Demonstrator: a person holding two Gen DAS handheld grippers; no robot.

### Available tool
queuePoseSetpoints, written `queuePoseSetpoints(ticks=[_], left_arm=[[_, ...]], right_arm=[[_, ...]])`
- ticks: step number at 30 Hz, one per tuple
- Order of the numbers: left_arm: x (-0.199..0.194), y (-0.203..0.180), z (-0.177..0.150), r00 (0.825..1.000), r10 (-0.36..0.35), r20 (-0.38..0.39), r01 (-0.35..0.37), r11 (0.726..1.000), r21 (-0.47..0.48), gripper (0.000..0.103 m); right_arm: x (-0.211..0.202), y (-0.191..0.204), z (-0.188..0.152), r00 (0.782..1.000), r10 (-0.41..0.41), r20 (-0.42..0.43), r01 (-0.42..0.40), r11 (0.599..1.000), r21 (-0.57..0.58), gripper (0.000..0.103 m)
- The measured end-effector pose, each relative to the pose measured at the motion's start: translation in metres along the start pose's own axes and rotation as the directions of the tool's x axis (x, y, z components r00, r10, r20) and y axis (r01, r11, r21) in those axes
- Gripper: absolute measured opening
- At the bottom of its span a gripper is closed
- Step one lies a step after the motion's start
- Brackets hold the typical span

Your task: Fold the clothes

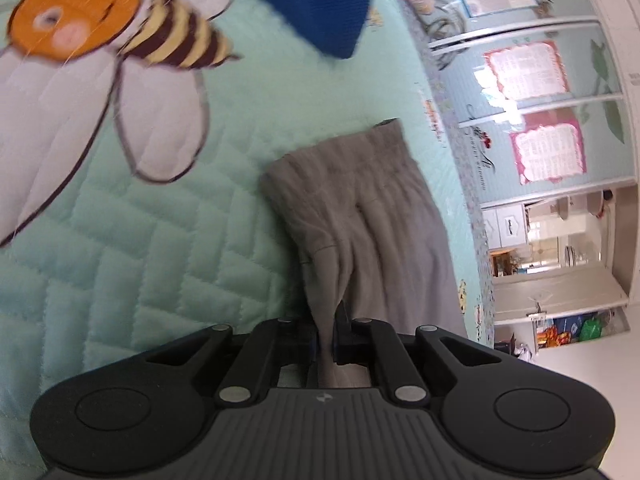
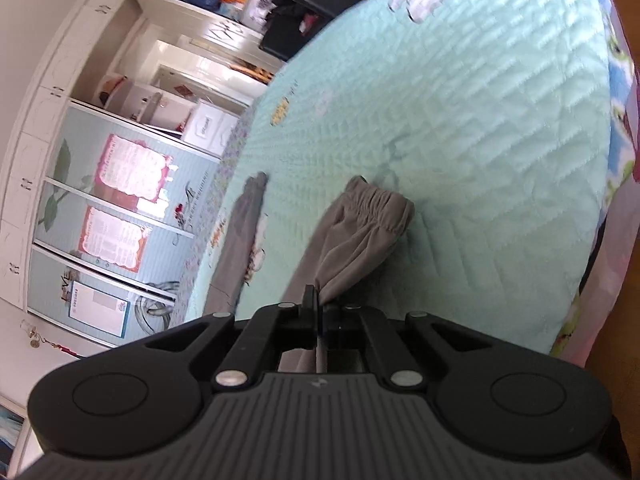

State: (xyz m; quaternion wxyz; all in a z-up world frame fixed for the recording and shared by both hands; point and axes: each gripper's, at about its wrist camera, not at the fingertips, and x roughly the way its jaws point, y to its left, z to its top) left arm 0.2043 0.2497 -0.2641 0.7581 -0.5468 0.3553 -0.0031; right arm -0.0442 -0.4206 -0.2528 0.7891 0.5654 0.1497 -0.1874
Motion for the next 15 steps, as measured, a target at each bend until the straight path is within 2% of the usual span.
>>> queuePoseSetpoints(ticks=[3,4,6,7,8,9,10,11,15], left_arm=[[-0.001,0.001,0.001,1.000,0.000,-0.005,0.000,1.000,0.001,0.009],[-0.001,0.001,0.001,1.000,0.000,-0.006,0.000,1.000,0.006,0.010],[-0.004,0.000,0.000,1.000,0.003,-0.018,-0.003,1.000,-0.003,0.015],[-0.008,0.000,0.000,1.000,-0.001,-0.025,0.001,1.000,-0.007,0.024],[-0.013,0.000,-0.001,1.000,-0.011,-0.028,0.011,1.000,-0.007,0.036],[-0.020,0.001,-0.002,0.999,-0.022,-0.027,0.022,1.000,-0.001,0.042],[-0.027,0.002,-0.003,0.999,-0.028,-0.024,0.028,1.000,0.010,0.053],[-0.035,0.003,-0.004,0.999,-0.029,-0.020,0.029,0.999,0.022,0.058],[-0.066,-0.005,0.000,0.999,0.016,0.032,-0.019,0.993,0.118,0.067]], right_arm=[[0.005,-0.005,-0.001,0.999,-0.027,-0.026,0.027,1.000,0.009,0.011],[0.007,-0.008,-0.001,0.999,-0.035,-0.035,0.036,0.999,0.013,0.021],[0.006,-0.012,0.000,0.998,-0.041,-0.052,0.042,0.999,0.023,0.030],[0.003,-0.015,0.001,0.998,-0.035,-0.059,0.037,0.999,0.028,0.031],[0.000,-0.017,0.002,0.997,-0.029,-0.066,0.031,0.999,0.034,0.036],[-0.004,-0.019,0.003,0.997,-0.022,-0.073,0.025,0.999,0.039,0.042],[-0.010,-0.020,0.006,0.997,-0.028,-0.069,0.030,0.999,0.029,0.046],[-0.019,-0.022,0.010,0.997,-0.049,-0.051,0.050,0.999,0.016,0.047],[-0.050,-0.026,0.030,0.989,-0.126,0.078,0.127,0.992,-0.005,0.054]])
